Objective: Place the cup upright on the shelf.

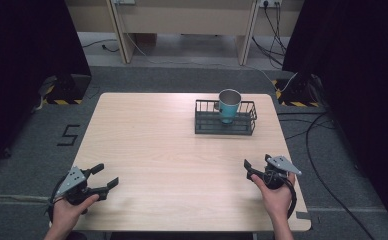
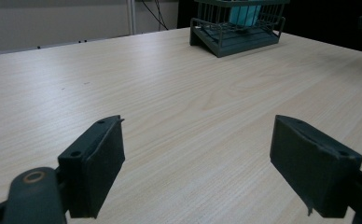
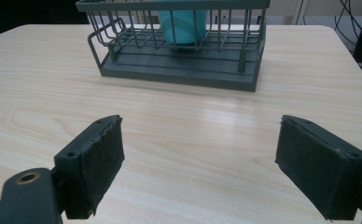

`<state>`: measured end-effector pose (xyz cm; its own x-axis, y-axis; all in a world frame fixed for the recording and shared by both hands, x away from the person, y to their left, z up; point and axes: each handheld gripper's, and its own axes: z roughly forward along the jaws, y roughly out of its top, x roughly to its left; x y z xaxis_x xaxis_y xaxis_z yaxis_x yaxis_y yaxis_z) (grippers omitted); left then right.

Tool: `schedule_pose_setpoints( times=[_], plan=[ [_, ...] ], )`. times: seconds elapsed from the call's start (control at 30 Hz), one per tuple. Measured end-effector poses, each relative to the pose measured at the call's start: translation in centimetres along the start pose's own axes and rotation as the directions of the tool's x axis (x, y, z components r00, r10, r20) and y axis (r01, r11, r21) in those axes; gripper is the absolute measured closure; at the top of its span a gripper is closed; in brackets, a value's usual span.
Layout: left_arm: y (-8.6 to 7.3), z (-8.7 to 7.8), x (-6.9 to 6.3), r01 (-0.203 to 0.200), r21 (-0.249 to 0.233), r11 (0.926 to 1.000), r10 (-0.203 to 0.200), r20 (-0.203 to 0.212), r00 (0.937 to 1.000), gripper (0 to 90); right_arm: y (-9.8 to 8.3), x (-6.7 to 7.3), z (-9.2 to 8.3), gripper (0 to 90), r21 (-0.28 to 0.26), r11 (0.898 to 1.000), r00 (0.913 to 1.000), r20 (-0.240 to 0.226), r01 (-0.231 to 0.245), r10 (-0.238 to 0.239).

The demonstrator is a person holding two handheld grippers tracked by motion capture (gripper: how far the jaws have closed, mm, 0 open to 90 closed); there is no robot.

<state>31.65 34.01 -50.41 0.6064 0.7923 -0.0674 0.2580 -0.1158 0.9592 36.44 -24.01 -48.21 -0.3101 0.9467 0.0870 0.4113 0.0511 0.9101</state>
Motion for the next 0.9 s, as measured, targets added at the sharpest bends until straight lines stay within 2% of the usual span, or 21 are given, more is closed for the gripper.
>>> schedule_pose_setpoints(
  times=[0.27, 0.4, 0.53, 0.9],
  plan=[
    [0.0, 0.0, 0.0, 0.000, 0.001, 1.0000, 0.000, -0.001, 1.0000, 17.0, -0.9, -0.1, -0.9, 15.9, -0.007, 1.000, 1.0000, 0.003, -0.003, 0.003],
    [0.0, 0.0, 0.0, 0.000, 0.001, 1.0000, 0.000, 0.000, 1.0000, 17.0, -1.9, -0.2, -1.6, 15.8, -0.015, 1.000, 0.9996, 0.005, -0.027, 0.027],
    [0.0, 0.0, 0.0, 0.000, 0.001, 1.0000, 0.000, 0.000, 1.0000, 17.0, -2.5, -0.2, -2.0, 15.8, -0.019, 0.999, 0.9996, 0.004, -0.028, 0.028],
    [0.0, 0.0, 0.0, -0.002, 0.000, 1.0000, 0.002, 0.001, 1.0000, 17.0, -2.8, 0.0, -2.0, 15.7, -0.038, 0.999, 0.9997, -0.008, -0.023, 0.023]
  ],
)
